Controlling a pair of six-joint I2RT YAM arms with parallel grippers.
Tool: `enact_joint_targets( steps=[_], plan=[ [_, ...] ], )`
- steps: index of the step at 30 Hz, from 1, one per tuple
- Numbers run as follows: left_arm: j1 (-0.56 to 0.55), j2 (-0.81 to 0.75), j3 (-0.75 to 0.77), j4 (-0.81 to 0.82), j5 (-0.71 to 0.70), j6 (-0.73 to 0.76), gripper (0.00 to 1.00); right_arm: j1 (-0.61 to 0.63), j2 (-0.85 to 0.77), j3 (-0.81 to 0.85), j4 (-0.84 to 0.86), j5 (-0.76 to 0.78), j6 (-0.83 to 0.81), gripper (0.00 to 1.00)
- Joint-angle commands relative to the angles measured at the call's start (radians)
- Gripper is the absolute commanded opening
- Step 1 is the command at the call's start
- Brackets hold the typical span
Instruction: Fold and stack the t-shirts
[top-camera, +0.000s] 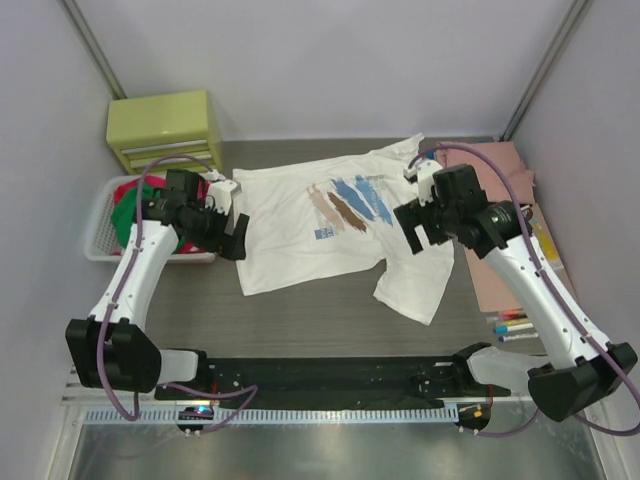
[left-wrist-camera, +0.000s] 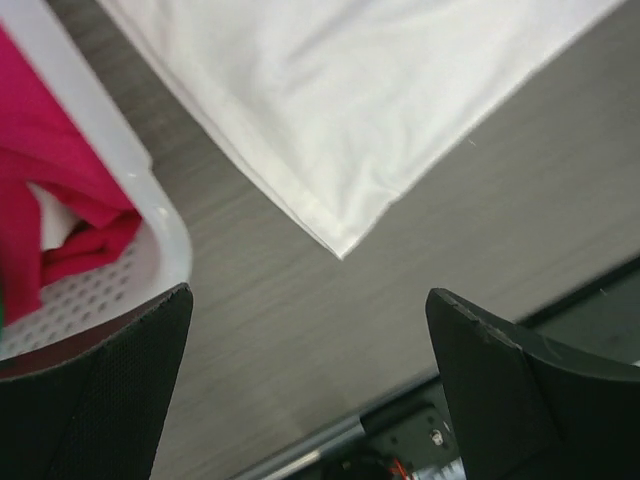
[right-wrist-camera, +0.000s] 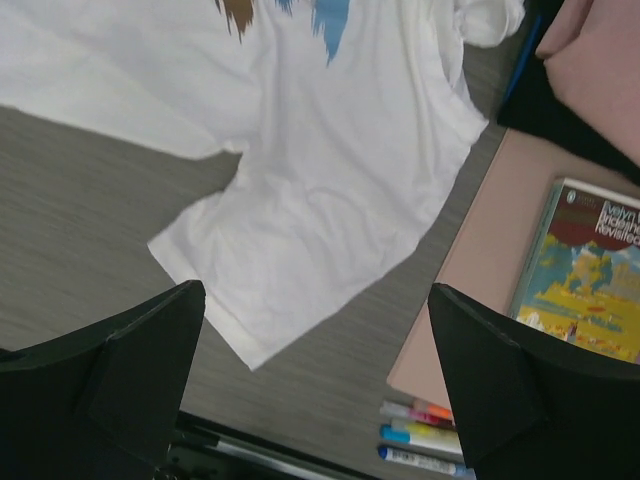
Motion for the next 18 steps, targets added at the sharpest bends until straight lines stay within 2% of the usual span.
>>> enact_joint_targets(
  steps=[1,7,14,18],
  plan=[
    [-0.006,0.083,0.153,-0.297,0.255,0.089,1.00,-0.056,-0.093,-0.126,-0.134,0.030,-0.085,1.00],
    [-0.011,0.262,0.257,-0.447,0.405,0.113,1.00,-0.084,-0.176,-0.215,-0.098,0.051,-0.093,1.00],
    [-0.035,0.346,0.101,-0.402,0.490,0.116,1.00,-0.085,-0.171,-0.298,-0.072,0.045,-0.101,1.00],
    [-0.037,0.398,0.069,-0.366,0.518,0.088,1.00,-0.087,-0.161,-0.293,-0.052,0.020,-0.095,1.00]
  ],
)
